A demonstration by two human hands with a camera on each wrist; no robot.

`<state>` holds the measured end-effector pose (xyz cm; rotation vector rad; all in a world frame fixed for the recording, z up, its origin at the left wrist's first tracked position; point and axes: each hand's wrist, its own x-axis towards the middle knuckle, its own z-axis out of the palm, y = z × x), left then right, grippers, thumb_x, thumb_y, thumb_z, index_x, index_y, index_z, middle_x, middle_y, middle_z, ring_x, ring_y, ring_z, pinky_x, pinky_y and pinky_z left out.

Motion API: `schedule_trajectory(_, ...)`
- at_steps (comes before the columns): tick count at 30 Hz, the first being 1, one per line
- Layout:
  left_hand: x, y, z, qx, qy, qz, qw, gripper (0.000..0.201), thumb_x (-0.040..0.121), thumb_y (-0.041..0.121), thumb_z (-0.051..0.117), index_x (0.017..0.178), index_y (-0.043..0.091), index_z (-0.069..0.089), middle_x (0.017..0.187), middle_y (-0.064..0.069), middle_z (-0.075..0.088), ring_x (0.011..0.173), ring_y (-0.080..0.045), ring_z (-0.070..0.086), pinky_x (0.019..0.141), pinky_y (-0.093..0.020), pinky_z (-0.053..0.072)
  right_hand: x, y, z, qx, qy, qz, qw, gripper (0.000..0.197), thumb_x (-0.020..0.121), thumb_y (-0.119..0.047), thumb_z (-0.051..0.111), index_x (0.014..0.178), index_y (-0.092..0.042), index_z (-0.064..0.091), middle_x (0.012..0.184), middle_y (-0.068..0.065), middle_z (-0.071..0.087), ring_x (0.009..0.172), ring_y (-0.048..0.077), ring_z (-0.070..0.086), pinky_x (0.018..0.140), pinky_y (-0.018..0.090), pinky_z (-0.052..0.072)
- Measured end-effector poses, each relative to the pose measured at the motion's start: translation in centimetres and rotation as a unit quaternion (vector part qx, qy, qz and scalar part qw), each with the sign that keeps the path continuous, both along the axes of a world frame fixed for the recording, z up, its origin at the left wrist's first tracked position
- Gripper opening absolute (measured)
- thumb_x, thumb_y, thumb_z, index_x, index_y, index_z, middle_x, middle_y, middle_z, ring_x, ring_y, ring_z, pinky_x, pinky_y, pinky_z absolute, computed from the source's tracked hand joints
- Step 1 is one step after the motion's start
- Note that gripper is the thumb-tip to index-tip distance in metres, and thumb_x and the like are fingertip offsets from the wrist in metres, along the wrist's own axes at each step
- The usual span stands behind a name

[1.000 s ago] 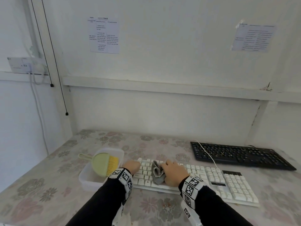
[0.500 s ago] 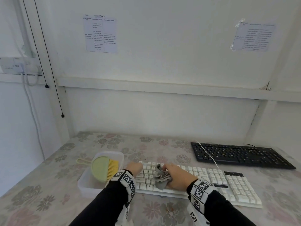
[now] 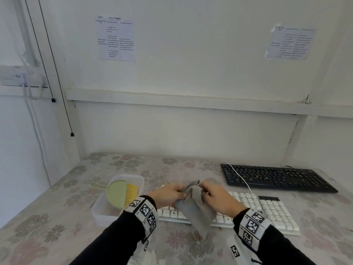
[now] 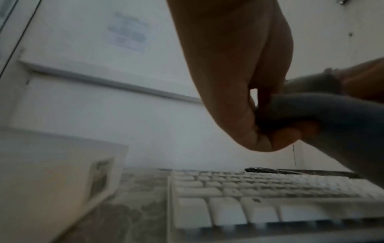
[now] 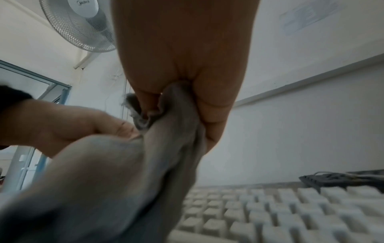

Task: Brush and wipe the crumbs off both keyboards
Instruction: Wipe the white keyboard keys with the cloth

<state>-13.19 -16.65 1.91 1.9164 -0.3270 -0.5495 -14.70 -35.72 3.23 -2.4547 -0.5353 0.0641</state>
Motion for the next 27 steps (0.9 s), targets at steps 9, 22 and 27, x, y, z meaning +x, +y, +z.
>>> schedule_trajectory(9, -1.3, -1.3, 2.1, 0.149, -0.089, -0.004, 0.985, 0.016, 0.097, 0.015, 0.038, 0.096, 0.015, 0.054, 0.101, -0.002, 0.055, 0.096, -0.016, 0.048, 0.088, -0.030, 0.037, -2.0, -2.1, 0.8, 0.082, 0.057, 0.010, 0.995, 0.018, 0.086, -0.005, 0.056, 0.088, -0.022, 0.057, 0.082, -0.007, 0.058, 0.070, 0.003, 0.057, 0.063, 0.016, 0.047)
schedule_trajectory(22, -2.5, -1.6, 3.2, 0.077, -0.124, -0.014, 0.989, 0.040, 0.071, 0.062, 0.055, 0.087, 0.026, 0.058, 0.095, 0.003, 0.061, 0.095, -0.018, 0.056, 0.091, -0.037, 0.041, -4.0, -0.9, 2.3, 0.123, 0.045, 0.064, 0.989, 0.010, 0.092, -0.023, 0.056, 0.101, -0.025, 0.054, 0.087, -0.006, 0.062, 0.076, 0.002, 0.061, 0.066, 0.018, 0.050)
schedule_trajectory(27, -2.8, -1.2, 3.4, 0.073, -0.100, -0.019, 0.992, 0.019, 0.082, 0.007, 0.041, 0.094, 0.015, 0.052, 0.098, -0.006, 0.057, 0.094, -0.019, 0.050, 0.088, -0.037, 0.042, -3.6, -1.1, 2.4, 0.174, 0.072, 0.024, 0.982, 0.022, 0.098, -0.009, 0.039, 0.081, -0.006, 0.053, 0.076, 0.007, 0.061, 0.071, 0.016, 0.064, 0.079, 0.037, 0.058)
